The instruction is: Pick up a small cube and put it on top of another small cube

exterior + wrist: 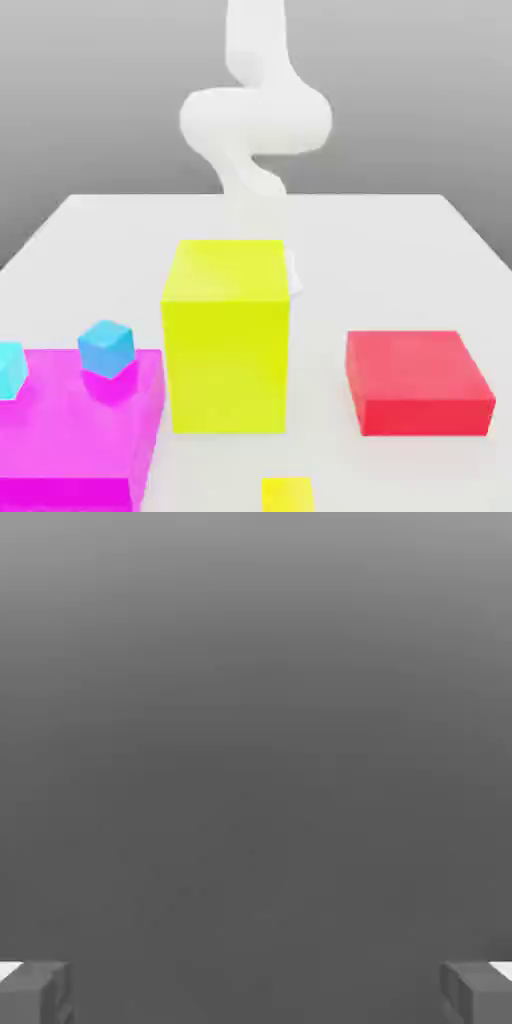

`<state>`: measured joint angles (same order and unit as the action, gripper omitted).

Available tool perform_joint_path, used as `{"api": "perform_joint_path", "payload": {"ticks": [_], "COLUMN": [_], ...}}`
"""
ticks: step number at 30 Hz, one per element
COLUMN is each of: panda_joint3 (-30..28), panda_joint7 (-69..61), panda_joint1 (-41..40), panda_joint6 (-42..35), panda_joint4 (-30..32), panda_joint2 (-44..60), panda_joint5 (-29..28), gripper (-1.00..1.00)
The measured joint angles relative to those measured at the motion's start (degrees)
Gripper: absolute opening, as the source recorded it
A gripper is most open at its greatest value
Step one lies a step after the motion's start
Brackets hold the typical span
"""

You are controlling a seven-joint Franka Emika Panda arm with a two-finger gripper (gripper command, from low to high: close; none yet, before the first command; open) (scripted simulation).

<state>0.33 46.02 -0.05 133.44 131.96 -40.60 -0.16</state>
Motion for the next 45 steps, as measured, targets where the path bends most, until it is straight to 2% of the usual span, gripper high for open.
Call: {"api": "perform_joint_path", "payload": {"ticks": [27, 32, 33, 40, 45], "panda_joint3": [2.18, 1.65, 1.55, 1.61, 1.51], "panda_joint7": [1.98, 2.47, 2.54, 2.56, 1.82], "panda_joint1": [1.03, 1.57, 1.64, 1.6, 0.72], "panda_joint6": [17.94, 25.18, 26.12, 26.01, 18.86], "panda_joint4": [1.93, 0.45, 0.23, 0.26, 1.88], "panda_joint2": [56.42, 66.78, 67.98, 67.84, 59.08], "panda_joint5": [-1.61, -2.23, -2.32, -2.33, -1.65], "gripper": [0.0, 0.0, -1.0, -1.0, -1.0]}}
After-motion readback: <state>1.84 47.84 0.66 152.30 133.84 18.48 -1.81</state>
